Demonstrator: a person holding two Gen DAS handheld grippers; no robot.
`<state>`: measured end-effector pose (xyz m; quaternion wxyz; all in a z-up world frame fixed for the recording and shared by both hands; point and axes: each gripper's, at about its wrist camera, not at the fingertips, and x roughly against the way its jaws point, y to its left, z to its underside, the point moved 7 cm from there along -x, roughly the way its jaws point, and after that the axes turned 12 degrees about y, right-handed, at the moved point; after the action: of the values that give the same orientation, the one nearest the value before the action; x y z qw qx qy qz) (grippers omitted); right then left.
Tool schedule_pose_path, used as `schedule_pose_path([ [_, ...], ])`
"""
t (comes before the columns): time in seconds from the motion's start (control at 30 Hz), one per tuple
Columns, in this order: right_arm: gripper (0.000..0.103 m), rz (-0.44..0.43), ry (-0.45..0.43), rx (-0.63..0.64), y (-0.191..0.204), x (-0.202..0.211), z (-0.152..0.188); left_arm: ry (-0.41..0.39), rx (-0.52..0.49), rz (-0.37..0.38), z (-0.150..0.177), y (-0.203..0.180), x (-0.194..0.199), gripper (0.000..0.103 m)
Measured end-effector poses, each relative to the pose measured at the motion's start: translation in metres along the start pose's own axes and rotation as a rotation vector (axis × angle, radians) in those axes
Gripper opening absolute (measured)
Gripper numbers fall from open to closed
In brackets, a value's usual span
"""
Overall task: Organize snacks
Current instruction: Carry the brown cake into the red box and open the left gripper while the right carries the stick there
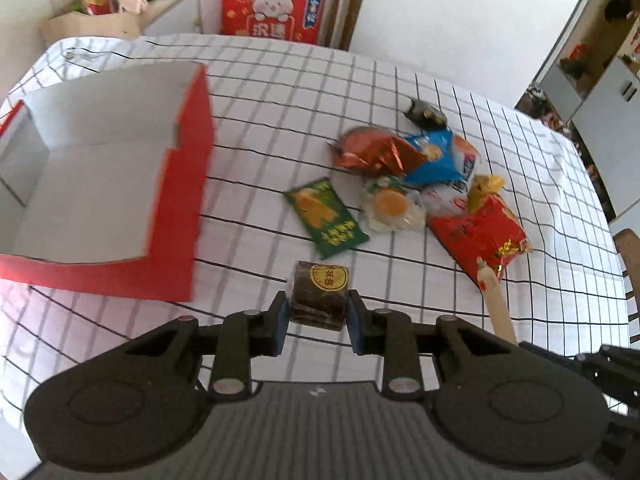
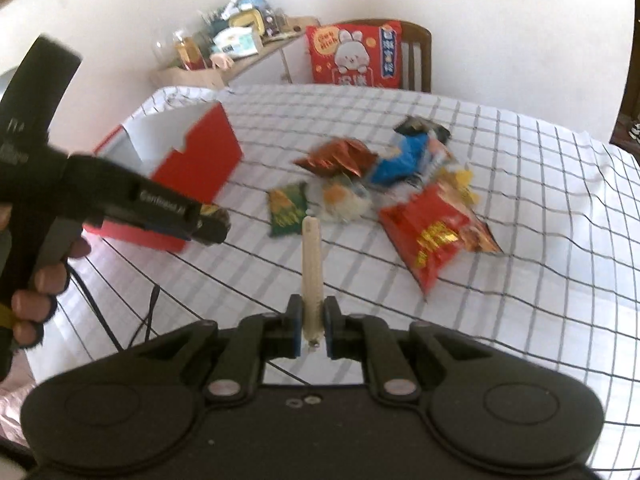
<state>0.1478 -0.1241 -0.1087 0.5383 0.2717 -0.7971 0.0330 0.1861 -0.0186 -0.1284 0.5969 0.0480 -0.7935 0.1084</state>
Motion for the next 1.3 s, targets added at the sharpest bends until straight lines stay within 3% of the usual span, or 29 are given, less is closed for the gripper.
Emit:
schedule_pose_path([
  [0.7, 0.009, -0.080, -0.037, 0.084, 0.134, -0.027, -0.086, -0.084, 0.090, -0.042, -0.005, 0.128, 0.064, 0.029],
  [0.87, 0.009, -0.089, -0.025, 0.119, 0.158, -0.047, -0.106, -0.097, 0.129, -0.054, -0.015, 0.156, 0.069, 0.029],
  [1.17, 0.009, -0.076, 0.002, 0.143, 0.181, -0.085, -0.136, -0.087, 0.179, -0.138, -0.036, 0.205, 0.059, 0.029],
  [1.3, 0.009, -0.122, 0.038, 0.111, 0.183, -0.097, -0.146, -0.067, 0.202, -0.140, -0.044, 0.221, 0.049, 0.029],
])
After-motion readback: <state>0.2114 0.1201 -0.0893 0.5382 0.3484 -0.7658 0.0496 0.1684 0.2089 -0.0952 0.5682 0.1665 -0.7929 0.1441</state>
